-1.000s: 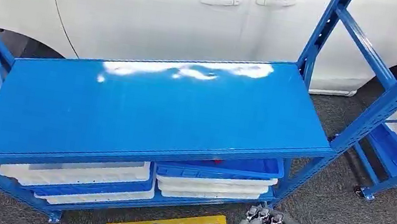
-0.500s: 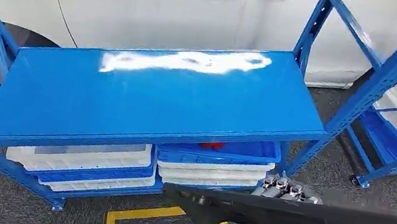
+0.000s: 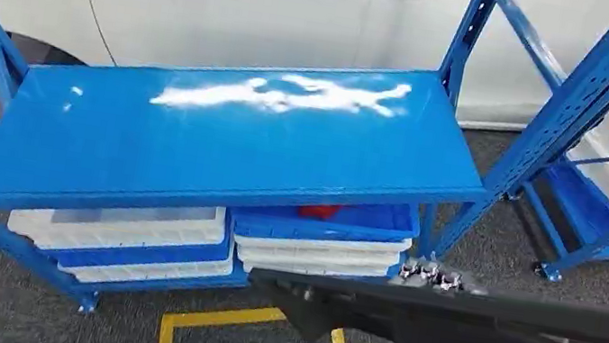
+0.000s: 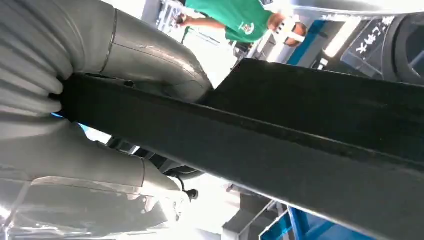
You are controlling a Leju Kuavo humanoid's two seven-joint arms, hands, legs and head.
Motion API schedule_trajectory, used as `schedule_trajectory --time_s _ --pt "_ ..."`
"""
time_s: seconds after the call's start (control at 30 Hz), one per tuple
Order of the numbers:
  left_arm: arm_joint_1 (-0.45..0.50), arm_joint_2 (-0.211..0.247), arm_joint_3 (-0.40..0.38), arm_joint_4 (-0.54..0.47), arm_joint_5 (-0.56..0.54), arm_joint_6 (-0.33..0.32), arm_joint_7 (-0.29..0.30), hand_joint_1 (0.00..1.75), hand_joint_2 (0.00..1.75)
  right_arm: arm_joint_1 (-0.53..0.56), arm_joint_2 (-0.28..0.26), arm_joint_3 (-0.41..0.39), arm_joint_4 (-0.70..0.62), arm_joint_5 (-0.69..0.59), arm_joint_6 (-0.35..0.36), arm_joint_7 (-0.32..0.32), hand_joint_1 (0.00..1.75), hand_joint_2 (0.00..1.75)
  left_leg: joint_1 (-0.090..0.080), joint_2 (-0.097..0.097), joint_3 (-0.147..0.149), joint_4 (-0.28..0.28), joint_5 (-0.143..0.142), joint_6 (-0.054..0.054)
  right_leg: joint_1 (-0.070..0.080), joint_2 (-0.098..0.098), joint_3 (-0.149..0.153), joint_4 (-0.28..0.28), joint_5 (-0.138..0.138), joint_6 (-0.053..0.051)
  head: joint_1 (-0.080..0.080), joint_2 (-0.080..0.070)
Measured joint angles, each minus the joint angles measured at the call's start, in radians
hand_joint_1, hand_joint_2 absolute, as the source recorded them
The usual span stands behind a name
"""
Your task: Take the parts from the cabinet and place them on the table.
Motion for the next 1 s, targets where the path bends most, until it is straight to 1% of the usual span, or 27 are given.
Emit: schedule_trajectory --time_s 0.07,0.1,0.13,0.17,0.23,0.27,0.3,0.33,0.37,0.4,0.43,0.47,0.5,0.53,0.57,0.6,0.63,0.67,0.73,0.77,0.8,0.83,0.87,0.9,0.93,0.97,1.0 --pt "0.000 0.000 -0.003 0.000 -0.004 0.004 -0.004 0.00 0.00 -0.002 0.000 0.006 0.003 0.000 -0.009 0.000 1.75 1.75 -0.003 0.000 -0.001 -0.010 0.004 0.006 -0.003 0.000 -0.002 -0.005 0.005 0.008 0.000 0.000" --pt "0.000 0.000 -0.004 0.000 -0.005 0.005 -0.005 0.00 0.00 -0.003 0.000 0.008 0.003 0.000 -0.009 0.000 1.75 1.75 0.011 0.003 0.006 -0.037 0.020 0.017 -0.002 0.000 -0.002 -0.002 -0.003 0.012 0.000 0.000" --pt "-0.001 -0.001 -0.005 0.000 -0.006 0.005 -0.006 0.00 0.00 -0.005 0.000 0.009 0.005 0.000 -0.009 0.000 1.75 1.75 0.009 0.006 0.007 -0.047 0.028 0.017 -0.003 0.000 -0.010 0.015 -0.023 0.016 0.000 0.000" --pt "-0.002 -0.001 -0.006 0.000 -0.007 0.005 -0.007 0.00 0.00 -0.008 0.000 0.009 0.006 0.000 -0.009 0.000 1.75 1.75 0.010 0.008 0.001 -0.048 0.033 0.023 -0.005 0.000 -0.037 0.073 -0.072 0.021 0.000 0.000" --pt "-0.002 -0.001 -0.008 0.000 -0.010 0.005 -0.007 0.00 0.00 -0.008 0.003 0.011 0.011 0.000 -0.010 0.000 1.75 1.75 0.010 0.008 -0.011 -0.047 0.039 0.022 -0.013 0.000 -0.096 0.219 -0.148 0.031 0.000 0.000" --pt "-0.001 -0.001 -0.010 0.000 -0.013 0.007 -0.007 0.00 0.00 -0.008 0.003 0.011 0.013 0.000 -0.014 0.000 1.75 1.75 0.010 0.009 -0.019 -0.045 0.043 0.019 -0.016 0.000 -0.118 0.275 -0.164 0.037 0.000 0.000" --pt "-0.001 -0.001 -0.011 0.000 -0.020 0.010 -0.007 0.00 0.00 -0.008 0.003 0.012 0.016 0.004 -0.025 0.000 1.75 1.75 0.013 0.009 -0.026 -0.041 0.047 0.016 -0.021 0.000 -0.118 0.285 -0.154 0.042 0.000 0.000" --pt "0.000 -0.002 -0.013 0.000 -0.025 0.013 -0.007 0.00 0.00 -0.008 0.003 0.014 0.018 0.006 -0.033 0.000 1.75 1.75 0.016 0.009 -0.035 -0.036 0.049 0.012 -0.026 -0.001 -0.095 0.247 -0.123 0.049 0.000 0.000" --pt "0.001 -0.002 -0.015 0.000 -0.032 0.015 -0.007 0.00 0.00 -0.008 0.003 0.018 0.018 0.008 -0.044 0.000 1.75 1.75 0.021 0.009 -0.044 -0.028 0.052 0.008 -0.031 -0.001 -0.054 0.176 -0.085 0.055 0.000 0.000" --pt "0.000 -0.002 -0.019 0.000 -0.038 0.017 -0.007 0.00 0.00 -0.008 0.003 0.022 0.018 0.011 -0.051 0.000 1.75 1.75 0.026 0.009 -0.056 -0.015 0.052 0.003 -0.038 -0.004 0.004 0.074 -0.046 0.063 0.000 0.000" --pt "0.000 -0.002 -0.023 0.000 -0.042 0.018 -0.008 0.00 0.00 -0.009 0.003 0.026 0.018 0.015 -0.059 0.000 1.75 1.75 0.025 0.009 -0.066 0.000 0.051 -0.005 -0.043 -0.007 0.037 0.004 -0.057 0.070 0.000 0.000" --pt "0.000 0.000 -0.026 0.000 -0.048 0.021 -0.008 0.00 0.00 -0.005 0.002 0.030 0.018 0.020 -0.066 0.000 1.75 1.75 0.023 0.007 -0.075 0.008 0.053 -0.014 -0.029 0.007 0.024 0.029 -0.033 0.050 0.000 0.000" --pt "0.001 0.000 -0.033 0.000 -0.055 0.022 -0.010 0.00 0.00 -0.006 0.002 0.034 0.015 0.022 -0.078 0.000 1.75 1.75 0.022 0.006 -0.076 0.013 0.056 -0.019 -0.031 0.005 0.017 0.031 -0.036 0.043 0.000 0.000" --pt "0.001 0.000 -0.037 0.000 -0.061 0.022 -0.010 0.00 0.00 -0.005 0.002 0.037 0.015 0.023 -0.085 0.000 1.75 1.75 0.022 0.006 -0.081 0.015 0.061 -0.026 -0.030 0.008 0.014 0.031 -0.042 0.031 0.000 0.000" --pt "0.001 0.000 -0.040 0.000 -0.068 0.022 -0.010 0.00 0.00 -0.003 0.001 0.039 0.014 0.024 -0.094 0.000 1.75 1.75 0.024 0.006 -0.083 0.012 0.068 -0.035 -0.027 0.007 0.008 0.031 -0.037 0.025 0.000 0.000" --pt "0.001 0.000 -0.044 0.000 -0.074 0.023 -0.010 0.00 0.00 -0.002 0.001 0.042 0.010 0.026 -0.105 0.000 1.75 1.75 0.029 0.005 -0.085 0.012 0.074 -0.043 -0.028 0.006 -0.001 0.024 -0.026 0.011 0.000 0.000" --pt "0.000 0.000 -0.048 0.000 -0.080 0.023 -0.008 0.00 0.00 -0.003 0.001 0.045 0.006 0.030 -0.113 0.000 1.75 1.75 0.031 0.004 -0.098 0.031 0.042 -0.046 -0.028 0.003 -0.007 0.025 -0.015 0.003 0.000 0.000" --pt "-0.002 0.000 -0.055 0.000 -0.087 0.023 -0.005 0.00 0.00 -0.001 0.001 0.047 -0.001 0.033 -0.121 0.000 1.75 1.75 0.031 0.004 -0.113 0.074 -0.010 -0.048 -0.026 0.004 -0.017 0.024 -0.007 -0.002 0.000 0.000" --pt "-0.010 0.000 -0.064 0.000 -0.092 0.023 -0.002 0.00 0.00 0.002 0.001 0.051 -0.009 0.038 -0.132 0.000 1.75 1.75 0.031 0.004 -0.160 0.232 -0.120 -0.050 -0.018 0.004 -0.041 0.025 0.013 -0.008 0.000 0.000" --pt "-0.013 0.000 -0.065 0.000 -0.092 0.023 -0.002 0.00 0.00 0.003 0.001 0.053 -0.010 0.038 -0.132 0.000 1.75 1.75 0.031 0.004 -0.175 0.297 -0.148 -0.049 -0.013 0.003 -0.054 0.026 0.021 -0.010 0.000 0.000" --pt "-0.014 0.000 -0.067 0.000 -0.093 0.023 -0.002 0.00 0.00 0.005 0.001 0.053 -0.010 0.038 -0.132 0.000 1.75 1.75 0.030 0.004 -0.171 0.328 -0.151 -0.046 -0.008 0.003 -0.067 0.026 0.031 -0.012 0.000 0.000" --pt "-0.014 0.000 -0.070 0.000 -0.093 0.023 -0.001 0.00 0.00 0.006 0.001 0.054 -0.010 0.038 -0.132 0.000 1.75 1.75 0.028 0.003 -0.144 0.311 -0.133 -0.039 -0.004 0.004 -0.079 0.026 0.040 -0.013 0.000 0.000" --pt "-0.014 0.000 -0.072 0.000 -0.093 0.023 -0.001 0.00 0.00 0.007 0.001 0.055 -0.012 0.038 -0.132 0.000 1.75 1.75 0.025 0.003 -0.098 0.253 -0.102 -0.031 -0.002 0.005 -0.091 0.026 0.050 -0.013 0.000 0.000" --pt "-0.016 0.000 -0.075 0.001 -0.093 0.023 -0.001 0.00 0.00 0.007 0.001 0.055 -0.016 0.038 -0.132 0.000 1.75 1.75 0.020 0.002 -0.038 0.168 -0.074 -0.021 0.000 0.006 -0.102 0.026 0.059 -0.012 0.000 0.000" --pt "-0.019 0.000 -0.078 0.000 -0.093 0.023 -0.001 0.00 0.00 0.007 0.001 0.056 -0.018 0.038 -0.133 0.000 1.75 1.75 0.014 0.001 0.027 0.080 -0.064 -0.010 0.000 0.008 -0.110 0.026 0.069 -0.011 0.000 0.000" --pt "-0.025 0.001 -0.081 0.000 -0.095 0.023 -0.001 0.00 0.00 0.009 0.001 0.057 -0.023 0.038 -0.134 0.000 1.75 1.75 0.006 0.000 0.076 0.002 -0.091 0.000 0.001 0.008 -0.116 0.026 0.076 -0.005 0.000 0.000" --pt "-0.031 0.001 -0.084 0.000 -0.095 0.024 0.000 0.00 0.00 0.010 0.001 0.059 -0.026 0.038 -0.135 0.000 1.75 1.75 0.002 0.003 0.079 -0.006 -0.081 -0.006 -0.002 0.005 -0.114 0.022 0.086 0.002 0.000 0.000"
